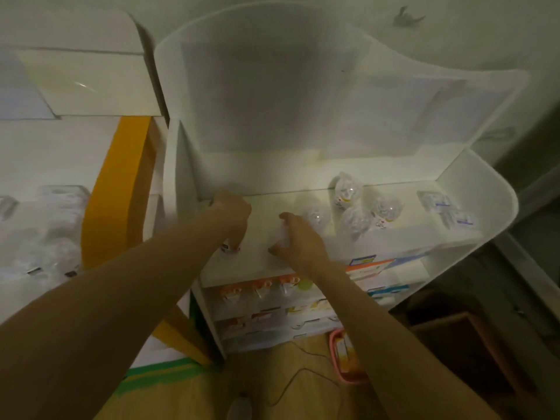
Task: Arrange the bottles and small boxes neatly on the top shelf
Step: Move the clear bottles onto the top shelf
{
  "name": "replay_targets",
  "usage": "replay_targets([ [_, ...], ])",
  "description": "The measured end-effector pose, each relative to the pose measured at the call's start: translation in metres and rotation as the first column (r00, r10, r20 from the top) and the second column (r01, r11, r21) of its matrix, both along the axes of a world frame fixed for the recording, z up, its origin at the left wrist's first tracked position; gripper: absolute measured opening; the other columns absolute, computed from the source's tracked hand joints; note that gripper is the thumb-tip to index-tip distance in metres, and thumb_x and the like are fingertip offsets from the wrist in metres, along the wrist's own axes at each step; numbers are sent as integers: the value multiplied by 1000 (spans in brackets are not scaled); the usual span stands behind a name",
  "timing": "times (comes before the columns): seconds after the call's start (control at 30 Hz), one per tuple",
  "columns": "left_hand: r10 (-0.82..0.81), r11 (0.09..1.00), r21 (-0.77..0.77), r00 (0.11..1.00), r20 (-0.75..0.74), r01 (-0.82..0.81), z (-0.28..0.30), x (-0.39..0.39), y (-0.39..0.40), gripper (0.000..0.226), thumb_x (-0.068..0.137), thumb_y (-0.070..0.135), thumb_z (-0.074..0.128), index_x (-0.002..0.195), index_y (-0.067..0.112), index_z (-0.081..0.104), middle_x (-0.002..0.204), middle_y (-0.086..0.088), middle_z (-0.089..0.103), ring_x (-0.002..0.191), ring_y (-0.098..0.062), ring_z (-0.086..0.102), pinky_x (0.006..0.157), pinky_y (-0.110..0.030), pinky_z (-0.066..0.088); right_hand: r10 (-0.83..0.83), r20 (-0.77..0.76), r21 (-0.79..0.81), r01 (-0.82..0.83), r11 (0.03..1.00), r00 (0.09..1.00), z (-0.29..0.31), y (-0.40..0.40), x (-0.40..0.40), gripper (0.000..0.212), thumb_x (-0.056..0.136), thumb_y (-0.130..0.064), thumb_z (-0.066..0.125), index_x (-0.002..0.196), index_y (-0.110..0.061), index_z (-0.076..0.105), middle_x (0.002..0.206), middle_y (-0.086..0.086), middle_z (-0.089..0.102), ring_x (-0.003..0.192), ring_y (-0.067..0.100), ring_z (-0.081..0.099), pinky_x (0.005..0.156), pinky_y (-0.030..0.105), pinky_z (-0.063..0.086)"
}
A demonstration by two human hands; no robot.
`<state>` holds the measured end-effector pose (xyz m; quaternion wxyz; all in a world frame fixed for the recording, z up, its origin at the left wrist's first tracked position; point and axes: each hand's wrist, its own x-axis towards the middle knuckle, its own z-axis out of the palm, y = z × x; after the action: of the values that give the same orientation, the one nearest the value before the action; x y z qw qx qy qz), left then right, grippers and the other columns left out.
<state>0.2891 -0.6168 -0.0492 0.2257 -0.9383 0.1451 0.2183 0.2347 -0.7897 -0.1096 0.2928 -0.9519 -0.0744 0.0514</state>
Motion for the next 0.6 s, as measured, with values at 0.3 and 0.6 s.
replay_targets([
  [0.3, 101, 988, -116, 995, 23, -98, -7, 12, 16, 71, 70, 69, 71, 115, 16, 60, 105, -1, 63, 97, -21, 62, 87, -36, 53, 39, 36, -5, -39, 999, 999, -15, 20, 16, 90, 84, -28, 71, 155, -19, 17, 152, 6, 31, 131, 27, 43, 99, 43, 46],
  [0.6, 53, 946, -310, 904, 425, 91, 43, -17, 33, 57, 94, 57, 43, 128, 13, 55, 125, -10, 60, 114, -29, 55, 102, -40, 38, 35, 145, -2, -35, 999, 989, 31, -1, 1, 78, 92, -34, 64, 154, -10, 24, 156, 9, 33, 144, 27, 25, 117, 42, 28],
])
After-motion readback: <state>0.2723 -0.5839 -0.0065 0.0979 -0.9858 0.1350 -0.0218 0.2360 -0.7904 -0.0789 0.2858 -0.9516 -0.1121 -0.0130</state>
